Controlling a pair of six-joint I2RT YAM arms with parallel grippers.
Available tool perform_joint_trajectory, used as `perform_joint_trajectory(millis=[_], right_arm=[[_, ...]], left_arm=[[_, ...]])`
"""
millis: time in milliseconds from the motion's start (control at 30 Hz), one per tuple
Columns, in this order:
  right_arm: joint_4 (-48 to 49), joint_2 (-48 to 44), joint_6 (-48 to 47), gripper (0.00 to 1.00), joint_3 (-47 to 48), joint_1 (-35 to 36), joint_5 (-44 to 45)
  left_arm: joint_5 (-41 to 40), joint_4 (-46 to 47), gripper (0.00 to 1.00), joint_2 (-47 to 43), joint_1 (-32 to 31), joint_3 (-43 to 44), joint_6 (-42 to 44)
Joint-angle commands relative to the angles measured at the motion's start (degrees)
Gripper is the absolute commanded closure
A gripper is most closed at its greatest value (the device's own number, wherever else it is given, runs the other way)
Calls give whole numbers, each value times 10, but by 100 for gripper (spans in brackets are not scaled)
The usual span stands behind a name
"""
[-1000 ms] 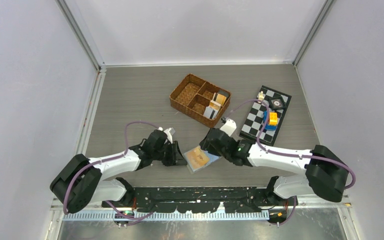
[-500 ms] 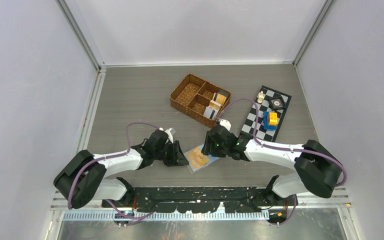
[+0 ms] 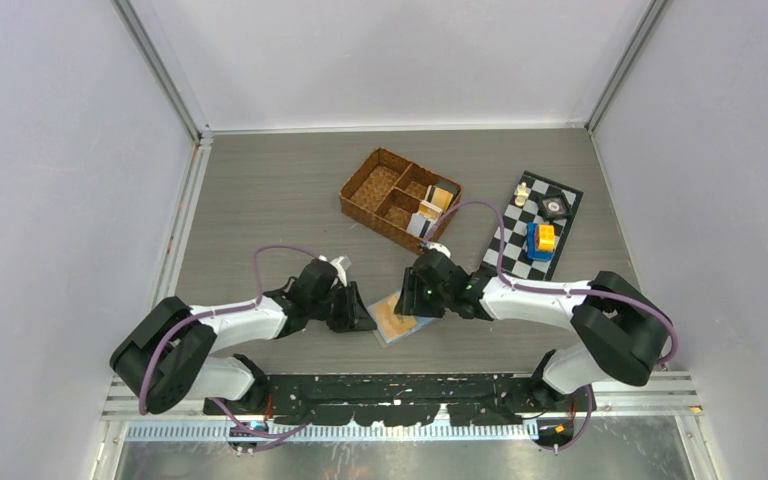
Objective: Put the credit cards into the card holder
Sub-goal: Insert the credit card into the card holder, then pick up the credit card from the storage box.
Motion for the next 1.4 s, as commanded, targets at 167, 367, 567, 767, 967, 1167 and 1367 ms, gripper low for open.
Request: perform_joint_trajectory(millis=[167, 367, 567, 767, 967, 1167, 1367], right_arm=[[22, 24, -8, 51, 44, 43, -13], [20, 45, -6, 54, 73, 79, 2], [13, 43, 2, 55, 87, 99, 40], [-77, -34, -23, 45, 110, 98, 128], [-217, -72, -73, 30, 186, 52, 176], [-319, -56, -89, 26, 271, -63, 188], [-360, 24, -75, 24, 365, -171, 189]], left_arm=[[-7, 15, 73, 5, -1, 7, 9], [-10, 11, 74, -1, -1, 9, 11], [-33, -24, 73, -19, 6, 14, 30], [-41, -71, 70, -45, 33, 31, 62], [-5, -87, 61, -42, 71, 71, 83], [32, -204, 38, -59, 128, 165, 155], [29, -399, 18, -77, 178, 331, 301]])
